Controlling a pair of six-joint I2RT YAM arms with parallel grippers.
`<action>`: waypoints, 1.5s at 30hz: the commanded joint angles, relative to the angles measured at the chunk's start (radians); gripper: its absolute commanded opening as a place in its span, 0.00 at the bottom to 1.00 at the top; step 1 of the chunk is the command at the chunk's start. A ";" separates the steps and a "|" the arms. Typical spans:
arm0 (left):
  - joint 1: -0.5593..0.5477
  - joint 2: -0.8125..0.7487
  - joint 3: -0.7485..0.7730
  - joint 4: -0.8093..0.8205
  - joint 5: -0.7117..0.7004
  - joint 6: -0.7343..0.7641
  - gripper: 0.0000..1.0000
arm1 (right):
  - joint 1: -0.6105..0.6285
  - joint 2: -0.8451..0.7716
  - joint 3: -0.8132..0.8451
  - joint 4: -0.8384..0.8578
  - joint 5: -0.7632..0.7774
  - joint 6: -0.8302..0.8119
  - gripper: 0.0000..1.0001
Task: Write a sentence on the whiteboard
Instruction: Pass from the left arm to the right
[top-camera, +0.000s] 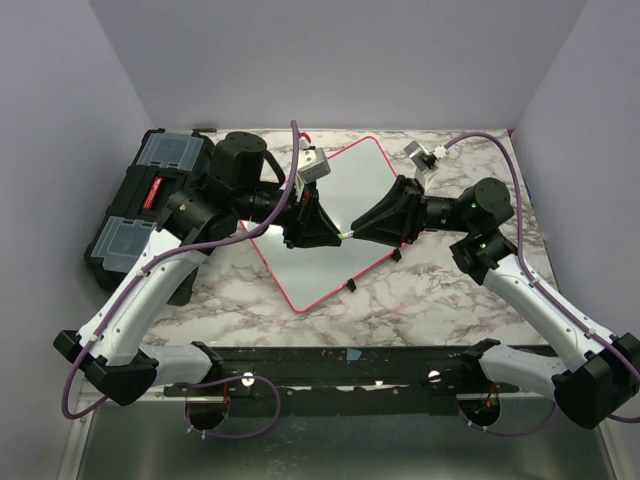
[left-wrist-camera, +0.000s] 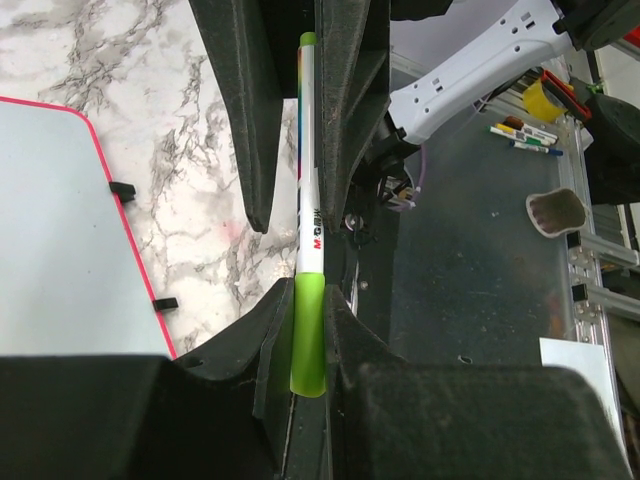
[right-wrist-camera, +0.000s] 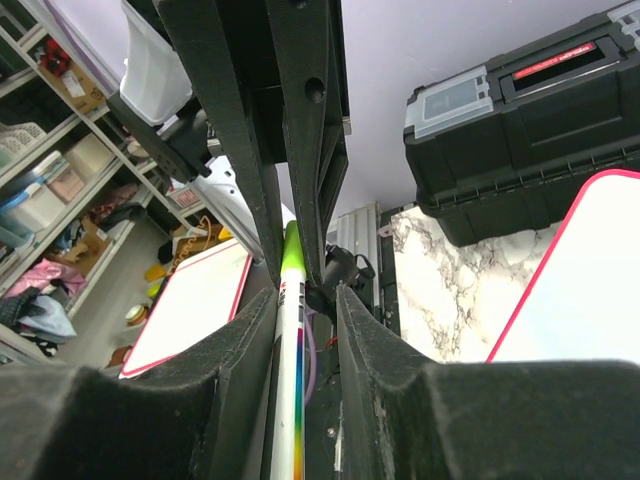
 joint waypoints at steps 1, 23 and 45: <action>-0.005 0.005 0.023 0.036 0.012 0.017 0.00 | 0.024 0.013 0.025 -0.018 -0.005 -0.012 0.32; 0.003 0.011 0.039 0.014 -0.010 0.035 0.00 | 0.044 0.017 0.060 -0.152 -0.030 -0.110 0.01; 0.004 0.004 0.004 0.019 -0.026 0.032 0.13 | 0.049 0.005 0.071 -0.199 0.023 -0.142 0.01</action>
